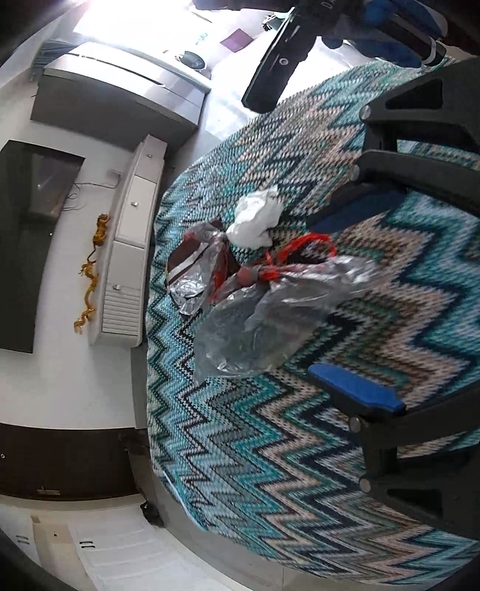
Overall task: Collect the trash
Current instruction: 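Grasp the clear bag with red string with the left tool while the right tool grasps the red wrapper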
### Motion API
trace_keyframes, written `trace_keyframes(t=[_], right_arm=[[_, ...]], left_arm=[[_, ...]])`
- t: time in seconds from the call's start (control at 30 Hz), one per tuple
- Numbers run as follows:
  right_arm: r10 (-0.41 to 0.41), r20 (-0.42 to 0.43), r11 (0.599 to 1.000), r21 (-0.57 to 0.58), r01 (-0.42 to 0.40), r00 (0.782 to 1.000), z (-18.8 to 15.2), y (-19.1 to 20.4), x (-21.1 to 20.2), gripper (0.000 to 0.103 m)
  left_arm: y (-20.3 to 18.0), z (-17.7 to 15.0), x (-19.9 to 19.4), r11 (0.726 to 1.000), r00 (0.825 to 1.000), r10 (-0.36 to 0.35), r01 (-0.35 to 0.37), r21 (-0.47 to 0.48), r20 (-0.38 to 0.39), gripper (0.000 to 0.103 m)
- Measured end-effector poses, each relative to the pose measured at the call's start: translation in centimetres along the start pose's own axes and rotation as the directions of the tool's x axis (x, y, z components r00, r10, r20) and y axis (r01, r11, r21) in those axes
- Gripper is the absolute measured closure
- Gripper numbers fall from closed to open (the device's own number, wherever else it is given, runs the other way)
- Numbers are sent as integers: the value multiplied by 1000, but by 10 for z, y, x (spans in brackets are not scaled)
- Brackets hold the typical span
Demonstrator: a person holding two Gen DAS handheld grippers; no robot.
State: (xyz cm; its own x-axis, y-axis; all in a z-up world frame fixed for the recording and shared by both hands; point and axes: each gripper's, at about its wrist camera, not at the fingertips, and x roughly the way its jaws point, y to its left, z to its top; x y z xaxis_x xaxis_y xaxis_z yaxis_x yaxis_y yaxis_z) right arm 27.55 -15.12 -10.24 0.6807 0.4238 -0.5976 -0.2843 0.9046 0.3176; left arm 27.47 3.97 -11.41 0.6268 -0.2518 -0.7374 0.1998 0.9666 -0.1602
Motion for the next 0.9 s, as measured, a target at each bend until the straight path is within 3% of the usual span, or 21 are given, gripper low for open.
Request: trace_keyframes(t=[0.33,0.67,0.77,0.8,0.9], right_arm=[[45,-39,999,23,-44,998,34,-6,70,34],[51,-115,988,149,-33,992,50,-30,129,49],[87,-132,978,198,-59,988,48,-37,140,69],[105,-131,974,216,-75,986,48,-40,141,85],[117,-115,967,238,-87,986,48,-44,139,89]], left_arm=[[4,13,41,1000,999,-22,22,12,-37,39],[22,12,54,998,998,-48,46,-37,-51,66],[25,8,49,998,998,-40,38,-42,-48,78],[27,6,46,998,998,-37,35,-47,-48,81],[33,2,41,997,998,-33,30,-65,-53,84]])
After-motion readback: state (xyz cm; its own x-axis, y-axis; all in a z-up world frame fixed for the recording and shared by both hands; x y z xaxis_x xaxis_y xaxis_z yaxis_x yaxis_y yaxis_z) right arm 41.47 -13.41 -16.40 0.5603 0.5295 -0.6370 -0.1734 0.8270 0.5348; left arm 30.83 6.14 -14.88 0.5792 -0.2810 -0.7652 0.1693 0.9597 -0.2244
